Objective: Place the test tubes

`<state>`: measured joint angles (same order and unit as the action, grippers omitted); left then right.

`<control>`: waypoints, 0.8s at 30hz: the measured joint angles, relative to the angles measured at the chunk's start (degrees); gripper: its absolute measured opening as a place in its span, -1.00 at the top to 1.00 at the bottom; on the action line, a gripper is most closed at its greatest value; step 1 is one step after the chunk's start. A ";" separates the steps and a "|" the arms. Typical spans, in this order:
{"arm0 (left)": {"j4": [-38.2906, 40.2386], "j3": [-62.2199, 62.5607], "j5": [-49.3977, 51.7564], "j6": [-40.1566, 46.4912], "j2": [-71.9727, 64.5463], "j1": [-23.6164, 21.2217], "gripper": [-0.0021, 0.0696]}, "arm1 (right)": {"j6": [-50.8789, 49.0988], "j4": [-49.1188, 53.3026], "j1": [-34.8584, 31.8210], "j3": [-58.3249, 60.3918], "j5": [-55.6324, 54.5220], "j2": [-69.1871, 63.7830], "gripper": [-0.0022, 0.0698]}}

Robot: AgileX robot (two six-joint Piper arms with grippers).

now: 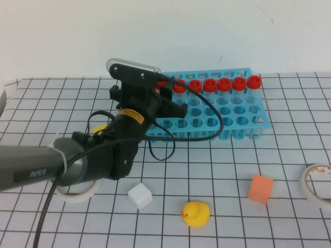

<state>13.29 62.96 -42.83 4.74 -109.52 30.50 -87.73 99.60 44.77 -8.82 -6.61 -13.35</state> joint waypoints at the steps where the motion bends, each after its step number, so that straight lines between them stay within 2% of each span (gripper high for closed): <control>1: 0.00 0.49 0.21 -0.18 -0.42 -0.37 0.21 | 0.00 0.00 0.00 0.00 0.00 0.00 0.94; 12: -3.99 4.66 1.90 -3.49 -2.96 -0.98 0.21 | 0.00 0.00 0.00 0.00 0.00 0.00 0.94; 24: -4.12 5.13 2.00 -3.71 -3.63 -0.98 0.21 | 0.00 0.00 0.00 0.00 0.00 0.00 0.94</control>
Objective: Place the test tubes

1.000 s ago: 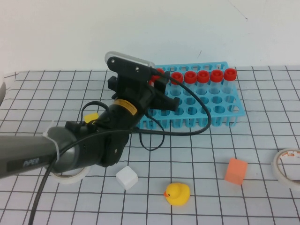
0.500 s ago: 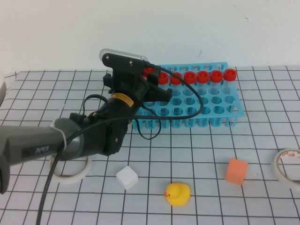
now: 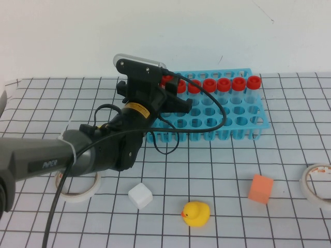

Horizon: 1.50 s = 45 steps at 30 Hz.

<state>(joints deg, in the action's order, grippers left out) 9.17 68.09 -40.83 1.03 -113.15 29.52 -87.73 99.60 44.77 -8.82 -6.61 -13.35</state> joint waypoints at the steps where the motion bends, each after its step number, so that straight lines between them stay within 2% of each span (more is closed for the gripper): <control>1: 0.00 0.00 0.00 0.00 0.00 0.00 0.21 | 0.00 0.00 0.00 0.11 0.00 0.00 0.94; 40: 0.00 0.00 6.80 1.05 1.43 0.00 0.21 | 0.00 0.00 0.00 0.20 0.00 0.00 0.94; 43: 0.00 0.00 7.25 1.05 1.43 0.00 0.13 | 0.00 0.00 0.00 0.20 0.00 0.00 0.94; 45: 0.00 0.00 7.61 0.92 1.55 0.00 0.00 | 0.00 0.00 0.00 0.20 0.00 0.00 0.94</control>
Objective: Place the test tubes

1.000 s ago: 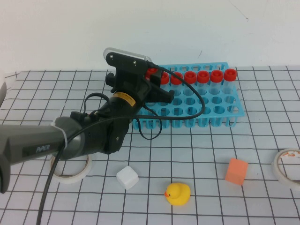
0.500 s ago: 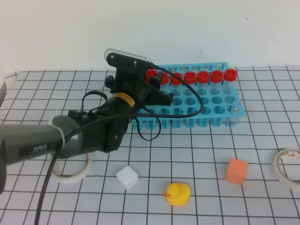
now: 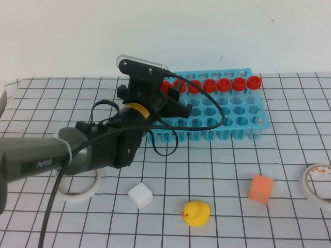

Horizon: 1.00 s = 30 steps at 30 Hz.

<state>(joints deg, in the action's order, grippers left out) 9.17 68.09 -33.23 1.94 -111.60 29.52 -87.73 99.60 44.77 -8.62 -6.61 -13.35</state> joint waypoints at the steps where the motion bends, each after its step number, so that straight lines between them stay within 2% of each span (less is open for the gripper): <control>1: 0.00 0.00 0.22 0.01 0.01 0.00 -0.04 | 0.00 0.00 0.00 0.00 0.00 0.00 0.94; 6: 0.00 0.00 1.74 1.01 2.86 0.00 -0.13 | 0.00 0.00 0.00 0.00 0.00 0.00 0.94; 9: 0.00 0.00 3.68 4.46 6.74 0.00 -0.09 | 0.00 0.00 0.00 0.00 0.00 0.00 0.94; 12: 0.00 0.00 6.84 8.42 12.19 0.00 0.09 | 0.00 0.00 0.00 0.00 0.00 0.00 0.94; 20: 0.22 0.00 16.15 18.79 29.39 0.00 0.81 | 0.00 0.00 0.00 0.00 0.00 0.00 0.94; 24: 0.22 0.00 23.05 22.87 37.79 0.00 0.91 | 0.00 0.00 0.00 0.00 0.00 0.00 0.94; 30: -0.50 -1.09 33.23 24.22 48.08 0.00 0.94 | 0.00 0.00 0.00 0.00 0.00 0.00 0.94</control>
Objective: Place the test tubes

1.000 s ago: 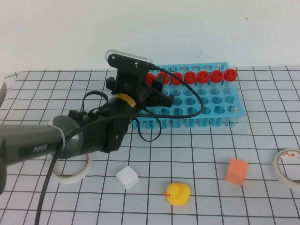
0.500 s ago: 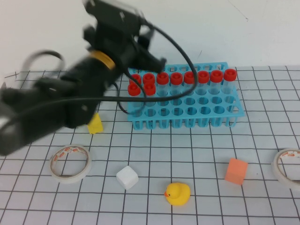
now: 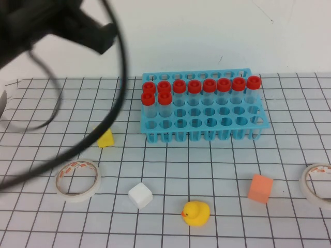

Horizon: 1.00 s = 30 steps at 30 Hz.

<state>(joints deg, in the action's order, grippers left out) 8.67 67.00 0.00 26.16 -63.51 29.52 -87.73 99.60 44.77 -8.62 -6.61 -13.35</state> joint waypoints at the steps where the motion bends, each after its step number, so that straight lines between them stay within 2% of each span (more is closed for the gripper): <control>1: -0.12 -0.77 0.00 0.15 1.35 0.00 0.94 | 0.00 0.00 0.00 0.00 0.00 0.00 0.94; 7: -0.32 -10.84 -0.81 0.31 11.22 0.00 0.94 | 0.00 0.00 0.00 0.00 0.00 0.00 0.94; 17: -0.53 -37.28 -5.04 1.01 28.13 0.00 0.94 | 0.00 0.00 0.00 0.00 0.00 0.00 0.94; 19: -0.31 -45.63 -10.54 1.28 33.03 0.00 0.94 | 0.00 0.00 0.00 0.00 0.00 0.00 0.94; 24: 1.30 -56.01 -21.36 2.48 38.75 0.00 0.94 | 0.00 0.00 0.00 0.00 0.00 0.00 0.94; 30: 5.08 -61.18 -25.65 3.14 40.68 0.00 0.94 | 0.00 0.00 0.00 0.00 0.00 0.00 0.94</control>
<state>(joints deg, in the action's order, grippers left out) 13.74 5.83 -25.65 29.30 -22.83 29.52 -87.73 99.60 44.77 -8.62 -6.61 -13.35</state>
